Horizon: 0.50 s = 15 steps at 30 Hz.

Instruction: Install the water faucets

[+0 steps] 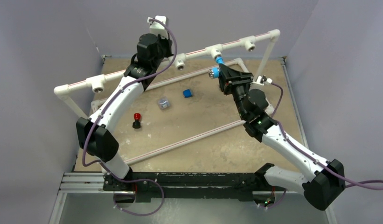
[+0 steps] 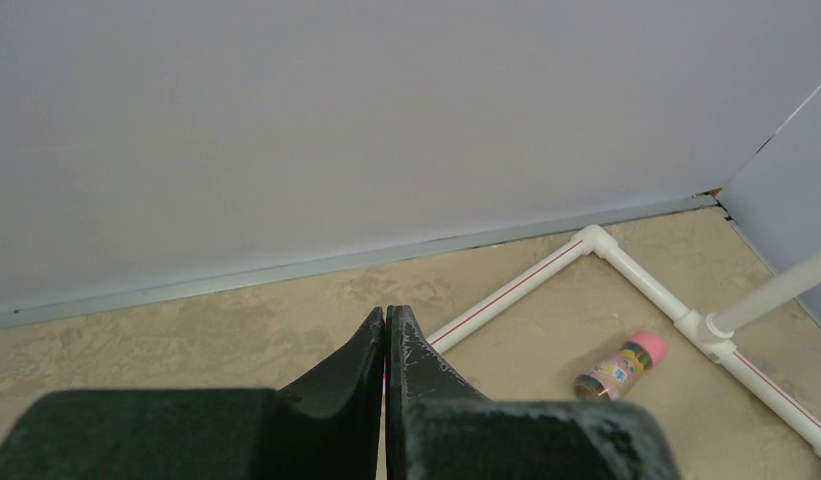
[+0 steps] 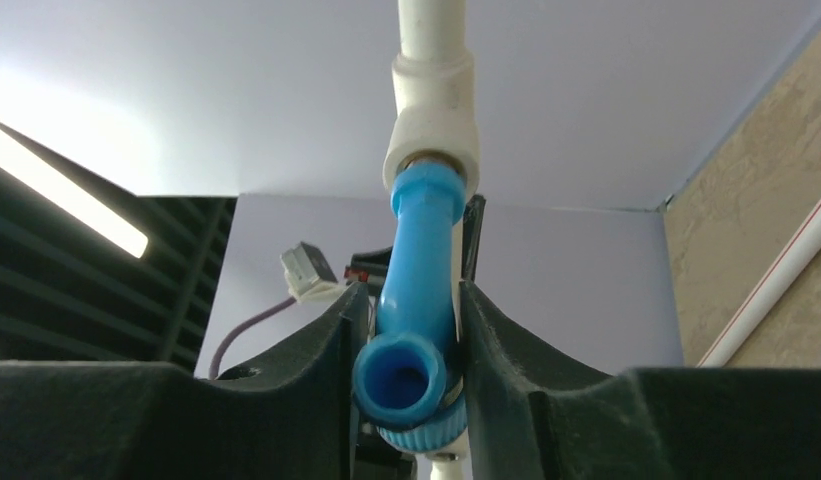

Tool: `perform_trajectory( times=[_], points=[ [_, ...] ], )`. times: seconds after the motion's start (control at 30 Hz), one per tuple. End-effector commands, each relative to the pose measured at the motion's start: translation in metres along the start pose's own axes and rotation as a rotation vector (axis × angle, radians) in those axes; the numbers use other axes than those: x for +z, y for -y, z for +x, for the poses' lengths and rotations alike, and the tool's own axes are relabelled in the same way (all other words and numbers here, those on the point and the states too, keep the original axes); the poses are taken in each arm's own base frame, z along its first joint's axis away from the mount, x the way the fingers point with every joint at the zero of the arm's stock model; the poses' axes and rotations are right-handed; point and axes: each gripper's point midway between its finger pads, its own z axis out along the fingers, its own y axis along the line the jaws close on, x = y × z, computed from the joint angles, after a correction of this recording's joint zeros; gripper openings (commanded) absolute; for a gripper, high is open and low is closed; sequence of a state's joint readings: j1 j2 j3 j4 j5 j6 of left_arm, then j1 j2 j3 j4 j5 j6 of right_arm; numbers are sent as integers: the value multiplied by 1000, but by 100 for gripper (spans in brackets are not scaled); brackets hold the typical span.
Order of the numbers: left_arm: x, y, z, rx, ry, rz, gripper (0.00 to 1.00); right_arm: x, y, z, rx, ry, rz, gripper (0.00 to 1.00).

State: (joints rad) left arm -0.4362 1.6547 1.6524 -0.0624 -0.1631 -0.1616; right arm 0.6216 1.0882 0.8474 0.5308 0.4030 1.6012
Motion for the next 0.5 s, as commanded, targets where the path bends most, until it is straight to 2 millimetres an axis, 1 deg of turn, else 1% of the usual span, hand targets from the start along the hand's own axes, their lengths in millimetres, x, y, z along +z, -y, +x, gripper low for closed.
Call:
perform_trajectory(
  times=[0.0, 0.1, 0.27, 0.4, 0.47],
  points=[
    [-3, 3, 66, 41, -194, 13, 0, -23, -49, 21, 105, -117, -117, 45],
    [-3, 3, 67, 41, -196, 12, 0, -26, -47, 19, 74, -112, -119, 57],
    [-3, 3, 66, 43, -193, 7, 0, -31, -45, 16, -1, -106, -122, 71],
    [-2, 3, 67, 43, -197, 8, 0, -40, -49, 16, -107, -119, -139, 76],
    [-1, 3, 68, 42, -198, 9, 0, -44, -46, 13, -172, -112, -132, 77]
  ],
)
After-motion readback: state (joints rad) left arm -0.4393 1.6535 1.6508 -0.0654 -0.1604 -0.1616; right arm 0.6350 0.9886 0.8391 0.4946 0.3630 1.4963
